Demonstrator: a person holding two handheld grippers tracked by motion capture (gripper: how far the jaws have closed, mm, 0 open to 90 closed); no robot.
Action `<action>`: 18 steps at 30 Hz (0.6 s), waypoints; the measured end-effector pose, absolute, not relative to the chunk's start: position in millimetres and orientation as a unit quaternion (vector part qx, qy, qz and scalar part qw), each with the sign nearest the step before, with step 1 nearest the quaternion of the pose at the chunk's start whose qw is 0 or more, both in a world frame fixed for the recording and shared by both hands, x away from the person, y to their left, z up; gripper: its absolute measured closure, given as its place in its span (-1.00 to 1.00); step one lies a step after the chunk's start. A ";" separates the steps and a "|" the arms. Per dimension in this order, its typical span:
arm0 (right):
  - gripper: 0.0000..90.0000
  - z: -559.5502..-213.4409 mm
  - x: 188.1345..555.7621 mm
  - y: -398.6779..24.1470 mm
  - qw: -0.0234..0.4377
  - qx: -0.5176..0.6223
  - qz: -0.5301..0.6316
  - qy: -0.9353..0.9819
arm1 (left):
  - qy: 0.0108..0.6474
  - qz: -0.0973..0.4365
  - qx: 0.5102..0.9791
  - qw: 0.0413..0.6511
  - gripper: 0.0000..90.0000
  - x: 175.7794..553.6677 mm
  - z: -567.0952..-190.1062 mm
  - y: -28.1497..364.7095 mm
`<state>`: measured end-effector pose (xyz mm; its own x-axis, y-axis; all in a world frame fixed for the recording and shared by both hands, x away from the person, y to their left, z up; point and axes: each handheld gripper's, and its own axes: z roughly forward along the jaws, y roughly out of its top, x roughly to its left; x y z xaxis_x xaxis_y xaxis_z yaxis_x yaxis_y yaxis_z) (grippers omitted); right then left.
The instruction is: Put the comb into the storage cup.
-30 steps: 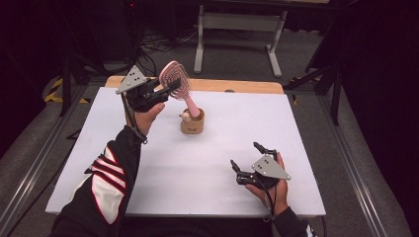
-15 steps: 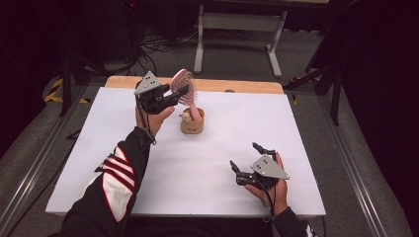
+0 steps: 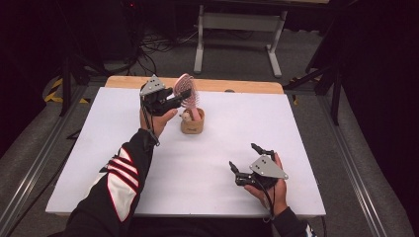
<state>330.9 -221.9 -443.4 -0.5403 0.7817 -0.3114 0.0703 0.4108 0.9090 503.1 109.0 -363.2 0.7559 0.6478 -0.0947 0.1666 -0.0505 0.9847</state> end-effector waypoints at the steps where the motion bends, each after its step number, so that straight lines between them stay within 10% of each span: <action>1: -0.78 -443.6 330.9 -221.8 0.385 0.285 0.461 0.747 | 0.291 0.192 0.700 0.624 0.42 503.8 -364.5 109.1; 18: -0.77 -445.0 331.5 -220.0 0.382 0.283 0.457 0.752 | 0.310 0.183 0.694 0.624 0.40 511.2 -378.1 110.3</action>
